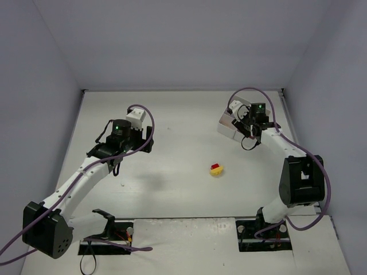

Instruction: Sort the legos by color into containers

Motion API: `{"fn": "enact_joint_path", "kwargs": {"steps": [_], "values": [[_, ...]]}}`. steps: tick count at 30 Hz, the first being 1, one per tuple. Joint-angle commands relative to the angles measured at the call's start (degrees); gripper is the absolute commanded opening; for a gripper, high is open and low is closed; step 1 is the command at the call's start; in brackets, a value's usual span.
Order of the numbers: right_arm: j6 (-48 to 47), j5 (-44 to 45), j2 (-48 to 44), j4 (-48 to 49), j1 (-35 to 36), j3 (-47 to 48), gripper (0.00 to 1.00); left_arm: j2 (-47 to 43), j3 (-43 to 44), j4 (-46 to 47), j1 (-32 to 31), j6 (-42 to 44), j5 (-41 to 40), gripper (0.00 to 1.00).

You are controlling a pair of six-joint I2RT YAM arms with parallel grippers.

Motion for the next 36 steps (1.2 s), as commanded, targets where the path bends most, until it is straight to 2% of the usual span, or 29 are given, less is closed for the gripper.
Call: {"fn": "enact_joint_path", "kwargs": {"steps": [1, 7, 11, 14, 19, 26, 28, 36], "values": [[-0.67, 0.11, -0.17, 2.68, -0.42, 2.10, 0.43, -1.69, 1.42, 2.07, -0.42, 1.08, -0.14, 0.80], [1.17, -0.15, -1.22, 2.68, -0.34, 2.63, 0.43, -1.78, 1.51, 2.07, -0.42, 0.99, -0.05, 0.80], [9.50, -2.96, -4.82, 1.80, 0.28, 4.03, 0.42, -1.69, 1.51, 2.25, -0.42, 0.90, 0.30, 0.80], [19.17, -3.84, -7.63, 0.57, 2.38, 3.69, 0.43, -1.60, 1.60, 2.33, -0.42, 0.90, 0.39, 0.80], [33.84, -4.11, -11.24, -4.35, 9.58, 1.58, 0.48, -1.51, 1.51, 2.33, -0.42, 0.90, 0.56, 0.80], [47.47, -1.21, -10.37, -11.91, 18.64, -1.15, 0.54, -1.07, 1.51, 2.33, -0.42, 0.64, 1.18, 0.80], [50.55, 2.02, -10.63, -12.87, 21.18, -3.25, 0.55, -0.98, 1.51, 2.33, -0.42, 0.55, 1.44, 0.80], [56.54, 3.01, -6.42, -16.74, 25.59, -2.82, 0.58, -0.81, 1.60, 2.51, -0.42, 0.46, 2.06, 0.79]]}}
